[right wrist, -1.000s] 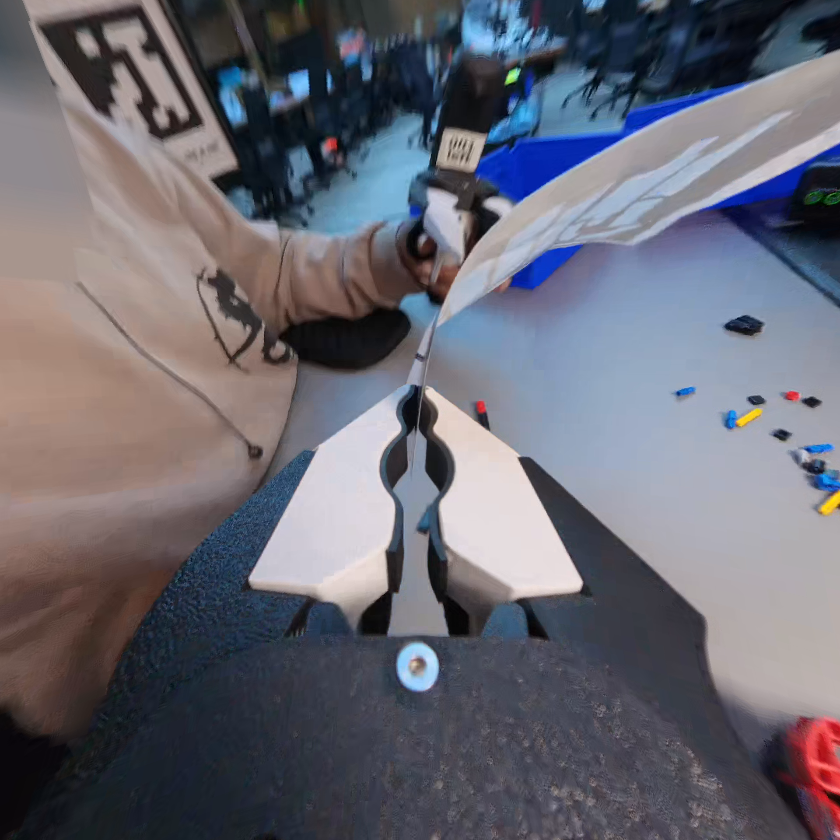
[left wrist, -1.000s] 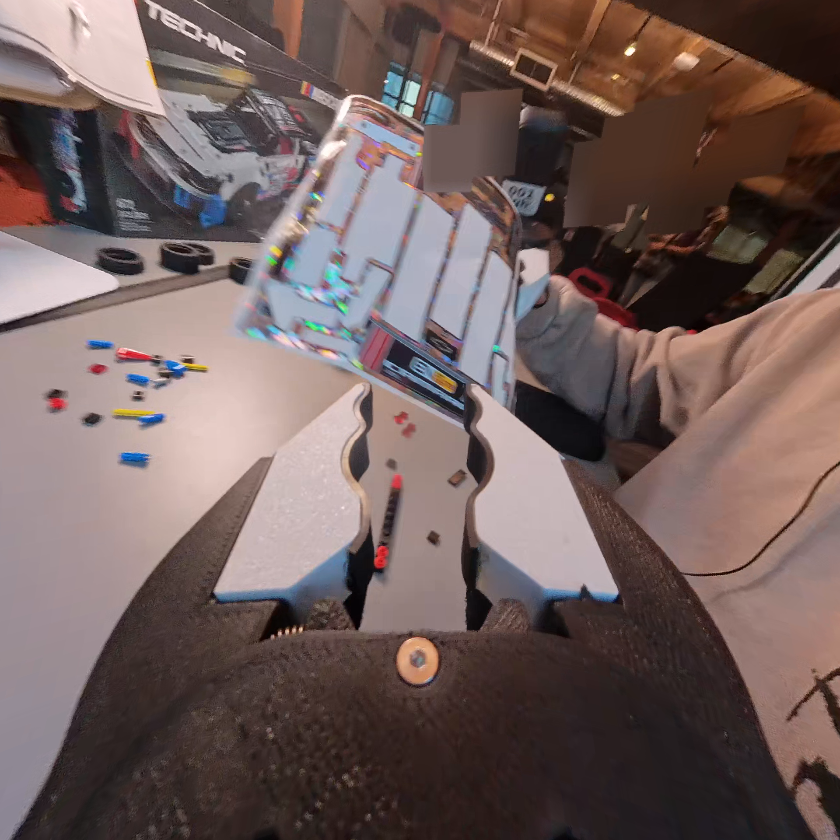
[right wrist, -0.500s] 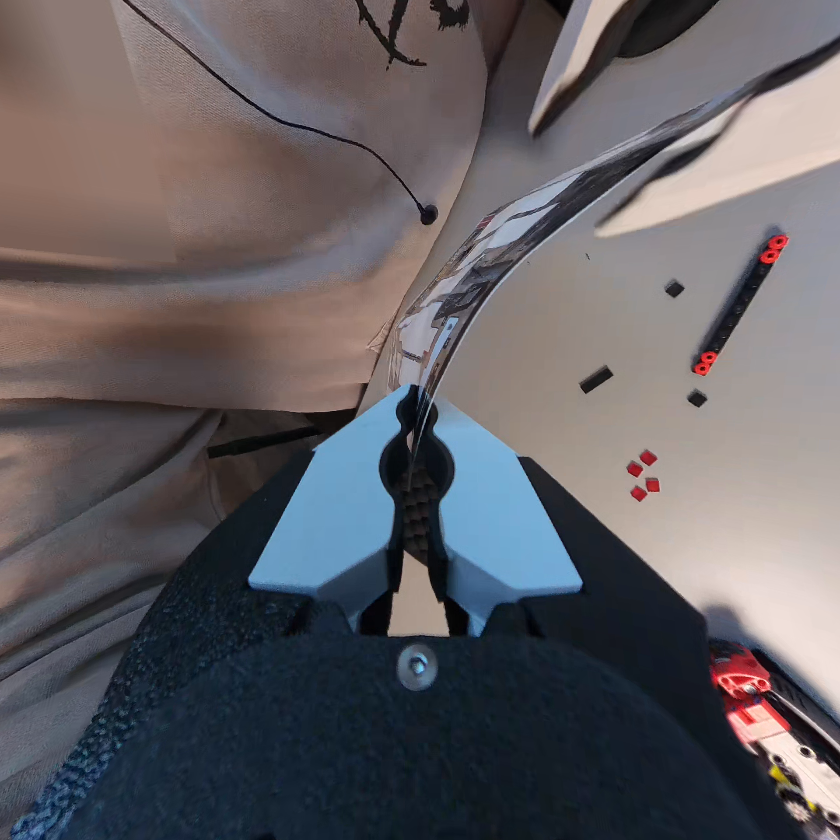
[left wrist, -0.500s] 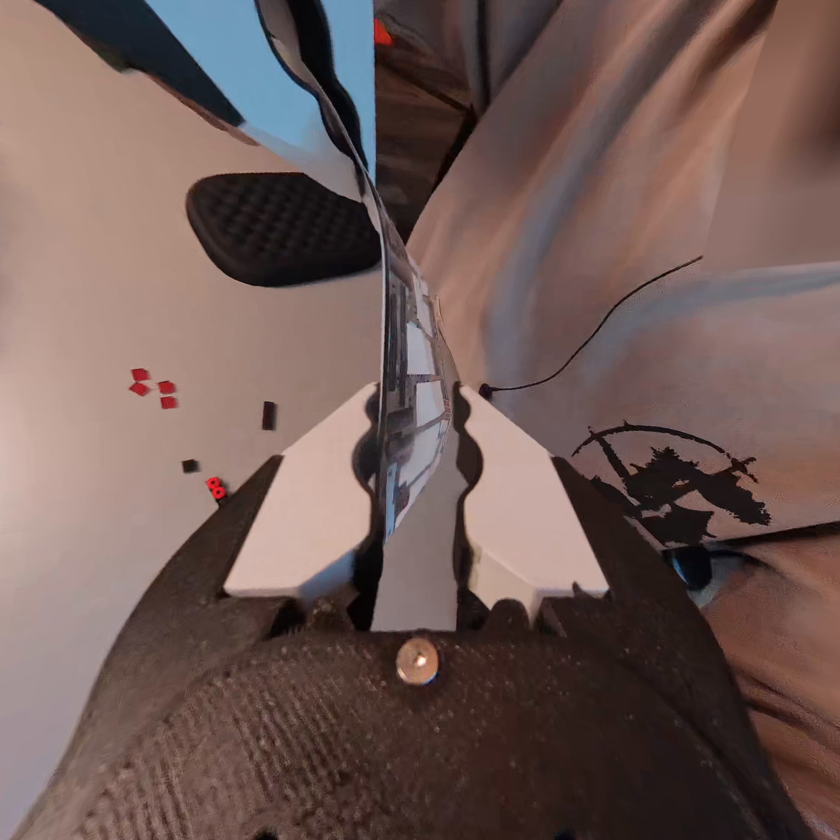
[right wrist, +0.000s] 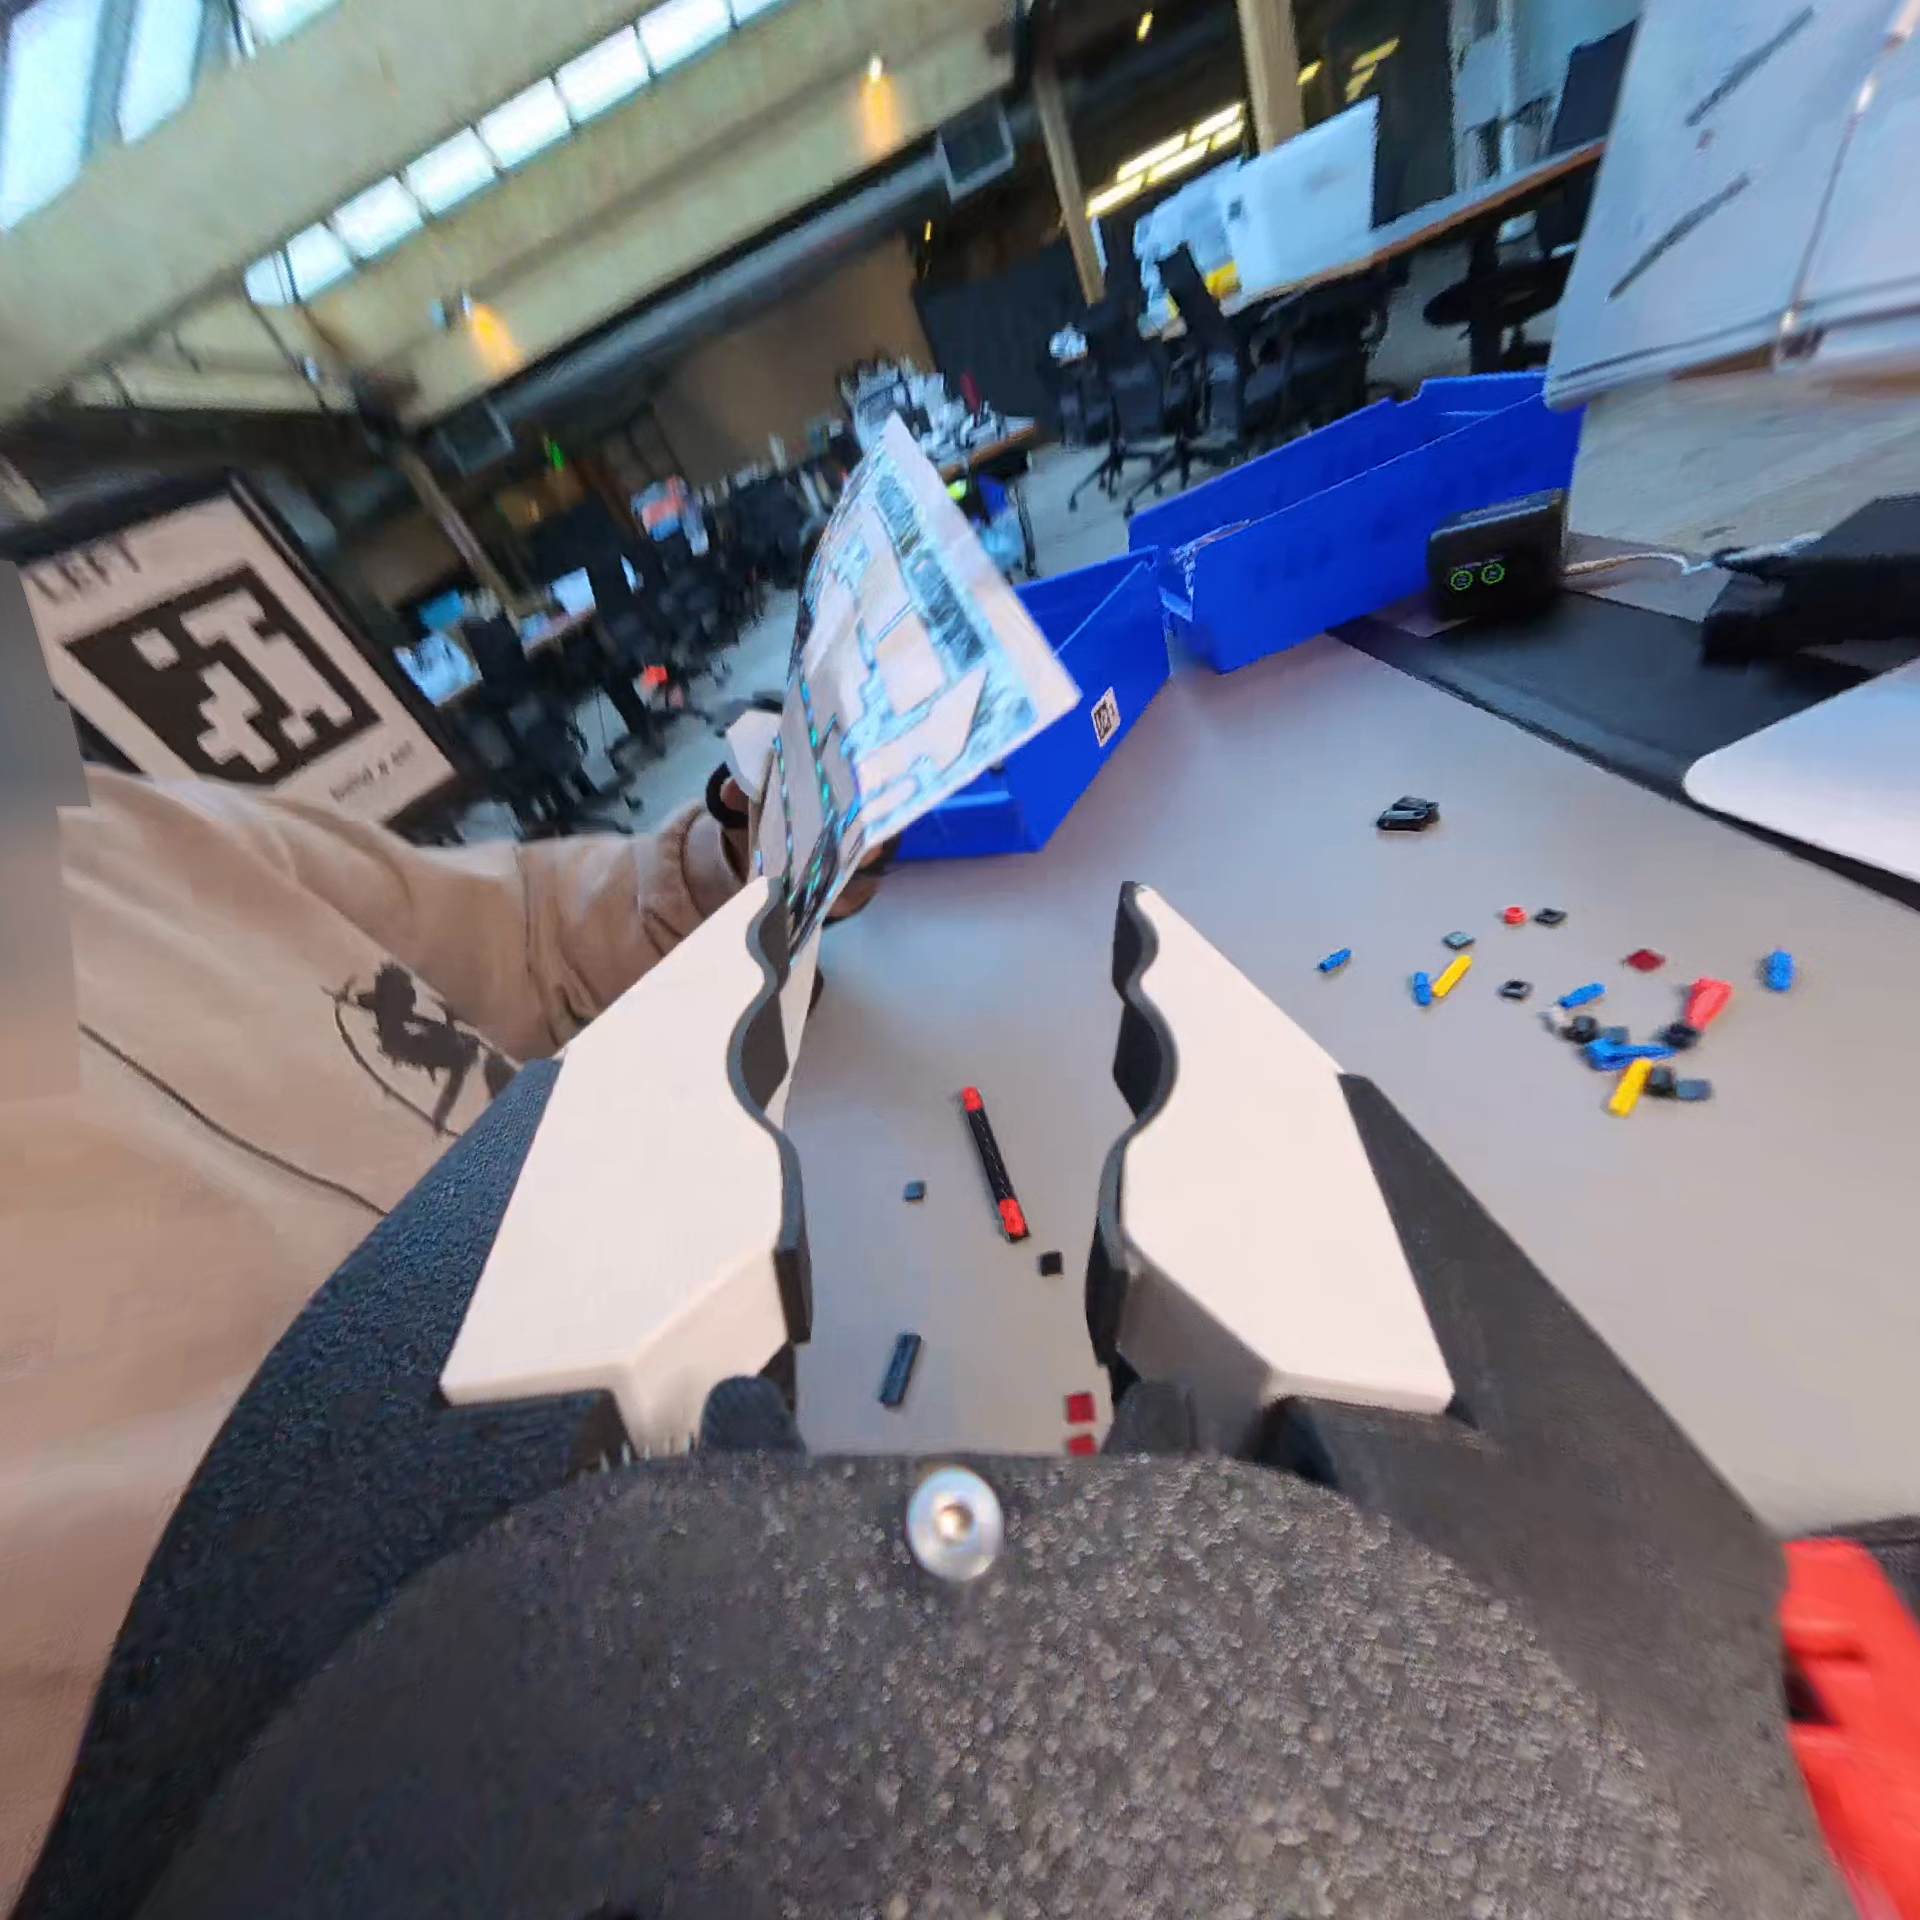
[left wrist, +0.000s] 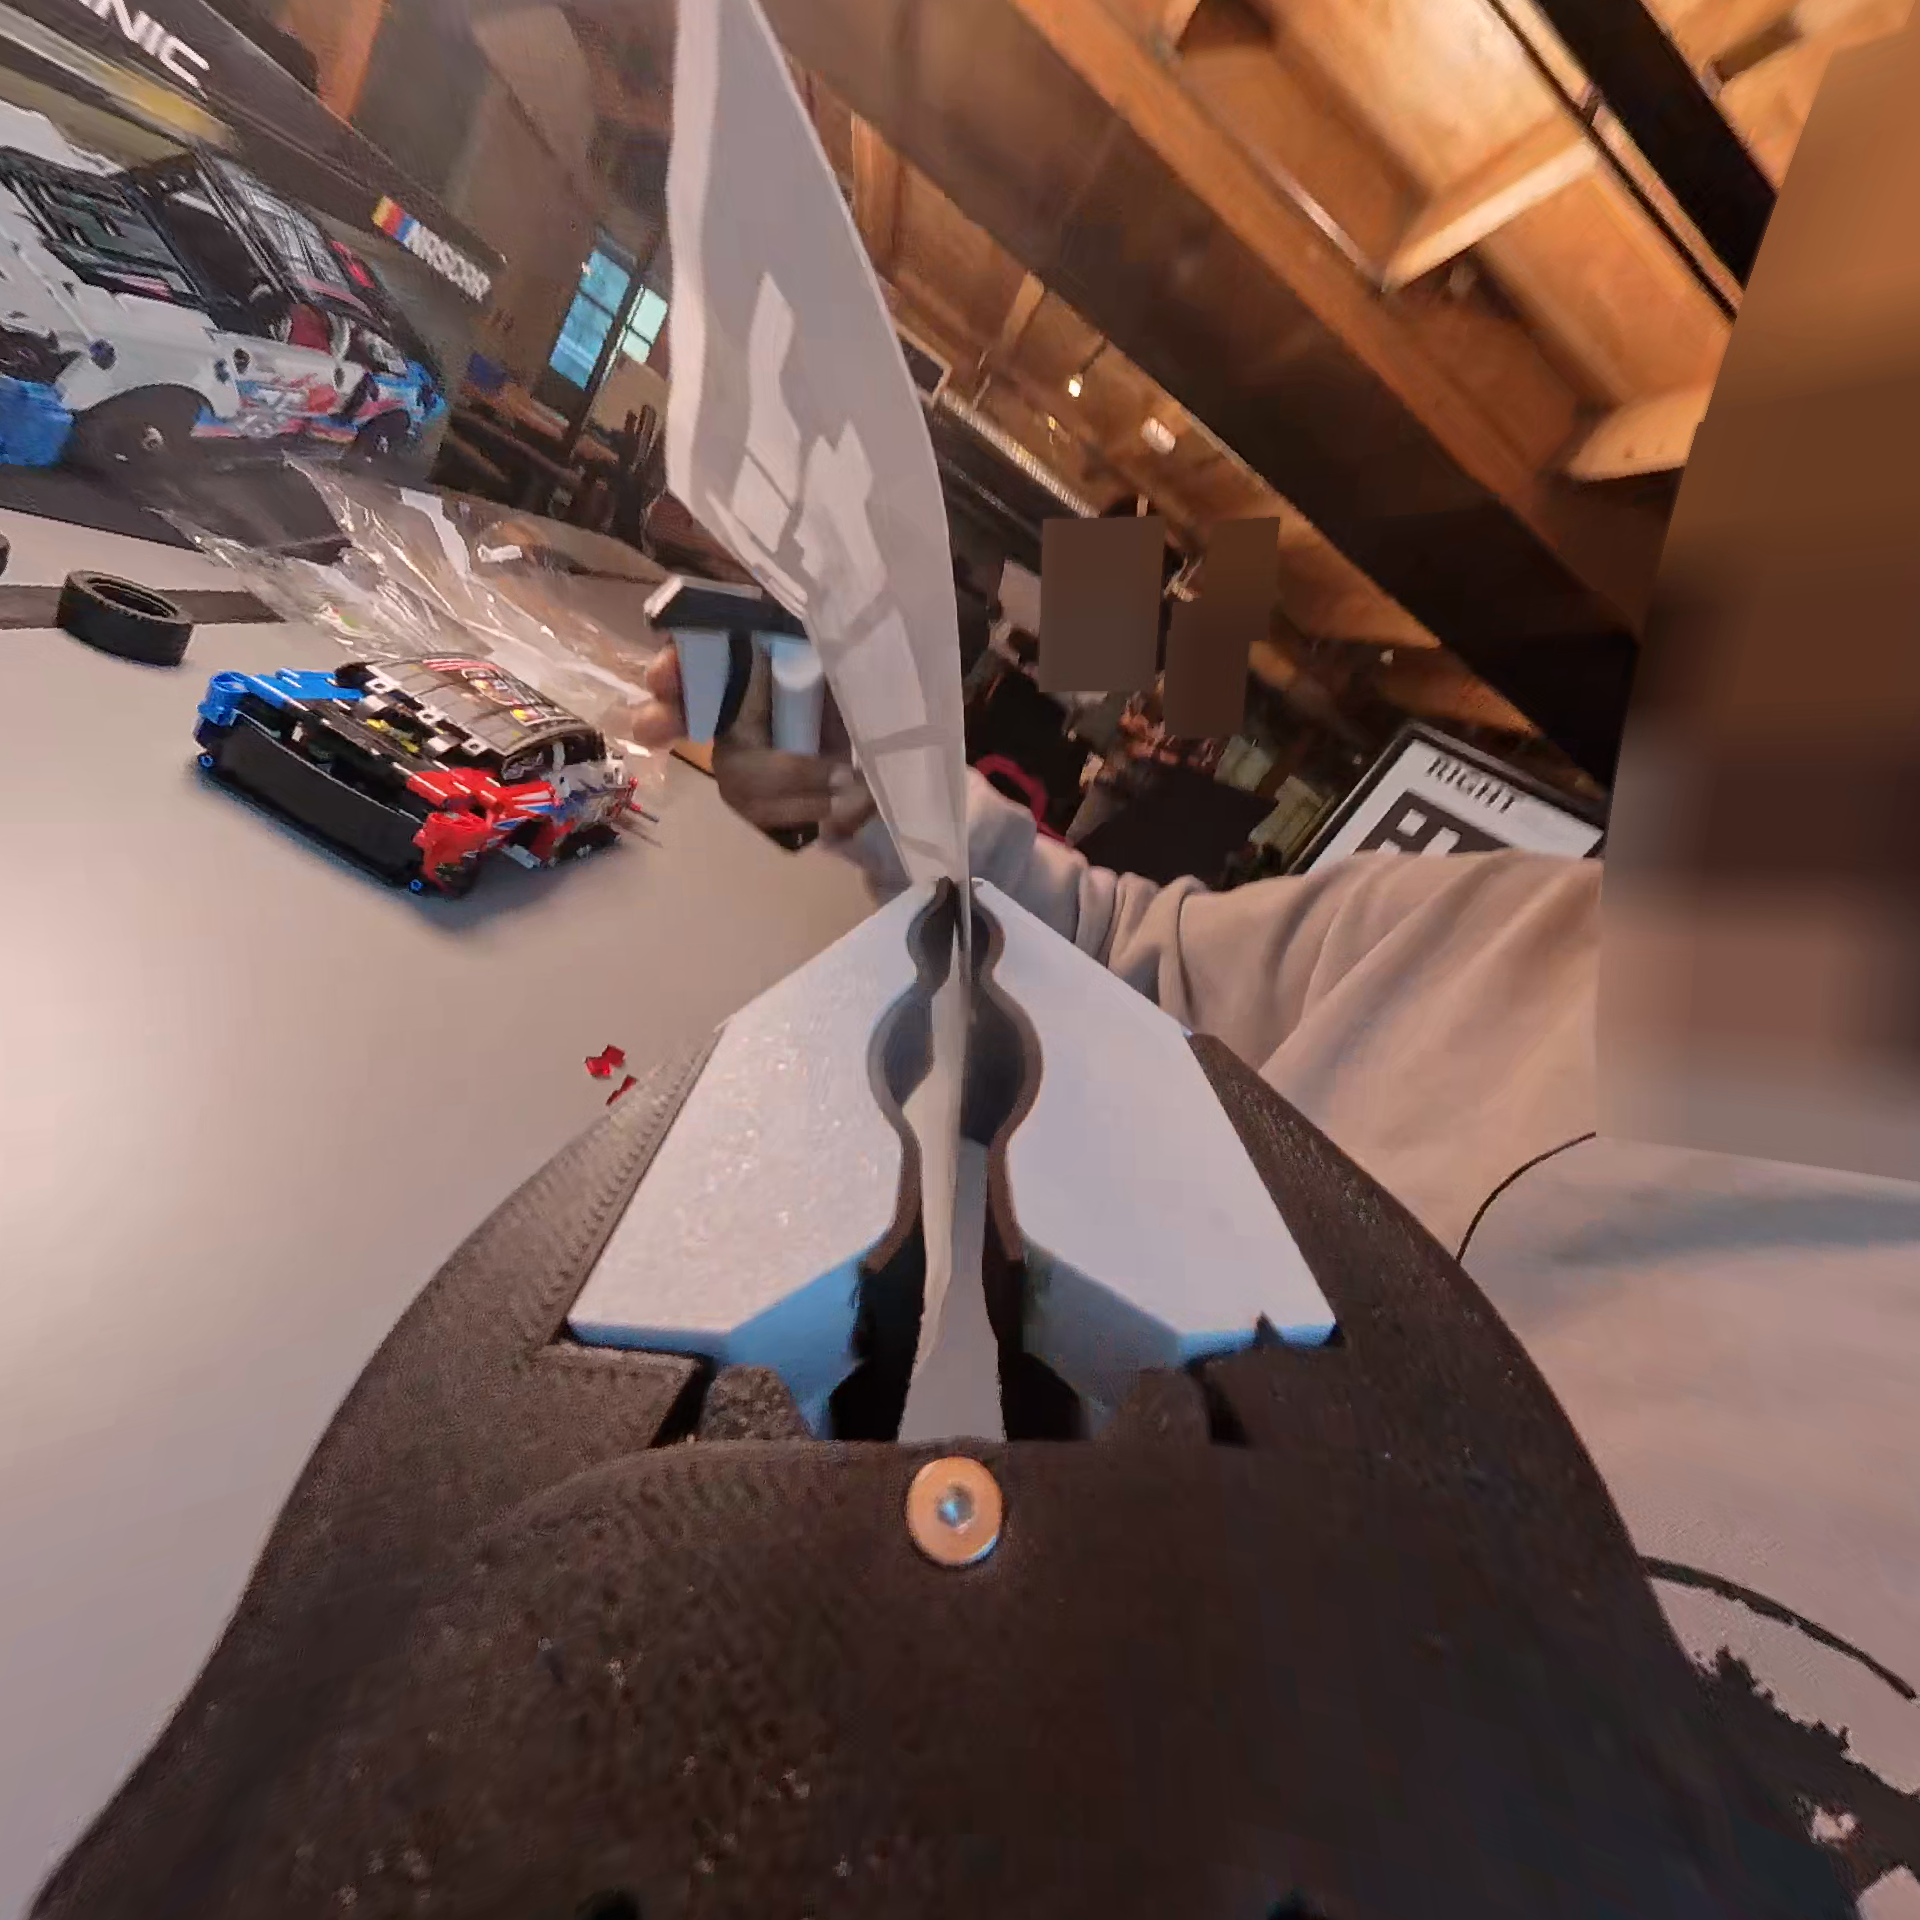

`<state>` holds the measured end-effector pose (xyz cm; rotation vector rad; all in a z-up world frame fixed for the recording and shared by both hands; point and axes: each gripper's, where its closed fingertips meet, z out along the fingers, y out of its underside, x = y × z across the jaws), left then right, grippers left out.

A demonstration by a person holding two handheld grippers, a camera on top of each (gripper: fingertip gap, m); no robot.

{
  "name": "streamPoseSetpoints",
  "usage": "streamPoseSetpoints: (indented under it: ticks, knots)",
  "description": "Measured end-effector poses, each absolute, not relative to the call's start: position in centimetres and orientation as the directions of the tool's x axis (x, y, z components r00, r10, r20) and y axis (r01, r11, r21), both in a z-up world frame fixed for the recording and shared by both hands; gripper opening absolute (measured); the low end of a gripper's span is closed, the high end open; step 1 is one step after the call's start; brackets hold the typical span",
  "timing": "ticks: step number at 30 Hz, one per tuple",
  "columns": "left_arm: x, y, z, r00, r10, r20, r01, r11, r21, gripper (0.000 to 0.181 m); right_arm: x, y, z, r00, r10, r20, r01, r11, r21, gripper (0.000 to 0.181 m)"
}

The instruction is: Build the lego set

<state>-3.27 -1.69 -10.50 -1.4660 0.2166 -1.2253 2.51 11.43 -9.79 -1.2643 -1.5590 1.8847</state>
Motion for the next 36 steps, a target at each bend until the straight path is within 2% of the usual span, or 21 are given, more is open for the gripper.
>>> streamPoseSetpoints:
  ticks: [3, 5, 6, 7, 15, 20, 36]
  knots:
    - [-4.1, -1.3, -10.4, 0.406, -0.697, 0.591, 0.564, -0.318, -0.762, 0.000, 1.6, 8.3, -12.3, -0.517, 0.693, -0.502, 0.214, -0.463, -0.860, 0.057]
    - [-4.3, -0.9, -10.7, 0.423, -0.682, 0.597, 0.571, -0.310, -0.760, 0.000, 1.1, 6.0, -12.5, -0.545, 0.679, -0.491, 0.187, -0.472, -0.861, 0.028]
    - [-4.3, -0.9, -10.6, 0.421, -0.682, 0.598, 0.580, -0.305, -0.755, 0.000, 0.8, 5.5, -12.8, -0.528, 0.695, -0.488, 0.200, -0.457, -0.867, 0.004]
    - [-4.5, -0.9, -10.5, 0.417, -0.680, 0.604, 0.594, -0.299, -0.747, 0.000, 0.5, 5.4, -13.0, -0.511, 0.714, -0.479, 0.212, -0.436, -0.875, 0.000]
    - [-5.7, -1.8, -10.5, 0.463, -0.673, 0.577, 0.605, -0.236, -0.761, 0.002, 1.2, 6.9, -12.3, -0.506, 0.666, -0.548, 0.229, -0.509, -0.830, 0.000]
    - [-5.7, -1.3, -12.2, 0.500, -0.631, 0.593, 0.571, -0.274, -0.774, 0.001, 1.3, 7.0, -12.8, -0.497, 0.606, -0.621, 0.272, -0.571, -0.775, 0.000]
    - [-5.3, -0.2, -15.0, 0.515, -0.538, 0.667, 0.572, -0.364, -0.735, 0.000, 1.6, 7.7, -13.8, -0.478, 0.612, -0.630, 0.288, -0.568, -0.771, 0.000]
